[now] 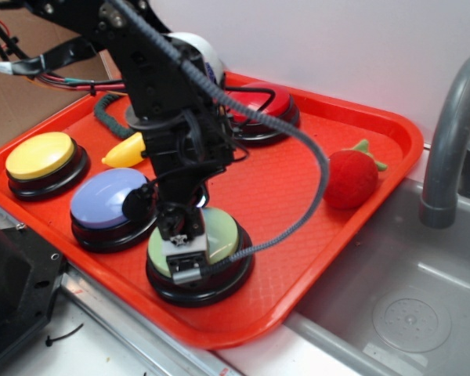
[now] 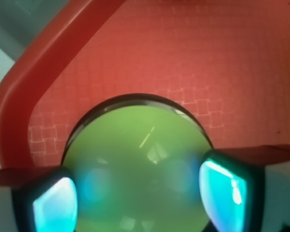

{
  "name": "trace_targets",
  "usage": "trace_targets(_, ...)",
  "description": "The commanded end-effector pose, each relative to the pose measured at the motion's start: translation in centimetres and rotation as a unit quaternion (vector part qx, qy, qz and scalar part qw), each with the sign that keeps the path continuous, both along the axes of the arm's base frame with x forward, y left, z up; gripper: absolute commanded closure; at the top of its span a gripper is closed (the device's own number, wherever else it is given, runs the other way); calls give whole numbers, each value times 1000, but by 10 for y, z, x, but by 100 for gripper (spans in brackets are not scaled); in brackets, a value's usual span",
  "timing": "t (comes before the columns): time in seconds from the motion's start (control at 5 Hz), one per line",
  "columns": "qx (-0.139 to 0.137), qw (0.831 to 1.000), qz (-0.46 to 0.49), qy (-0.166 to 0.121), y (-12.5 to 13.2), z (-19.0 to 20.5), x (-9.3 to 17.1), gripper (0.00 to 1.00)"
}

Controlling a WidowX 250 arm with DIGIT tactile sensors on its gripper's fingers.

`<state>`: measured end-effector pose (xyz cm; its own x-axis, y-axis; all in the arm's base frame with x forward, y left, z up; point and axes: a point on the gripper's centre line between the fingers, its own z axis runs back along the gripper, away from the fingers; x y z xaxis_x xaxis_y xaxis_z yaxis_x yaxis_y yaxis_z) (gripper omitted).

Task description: Push the green button.

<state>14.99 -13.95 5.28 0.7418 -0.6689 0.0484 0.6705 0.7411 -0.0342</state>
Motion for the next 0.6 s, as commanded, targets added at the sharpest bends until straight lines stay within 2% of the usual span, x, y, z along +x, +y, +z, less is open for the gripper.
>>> trace_targets(0.0,0,1000,0,-7,4,18,-6,0)
trace_targets(0.2,7,1000,18,3,6,30,-4,0)
trace_targets(0.4,14,1000,20,0,6,48,1,0)
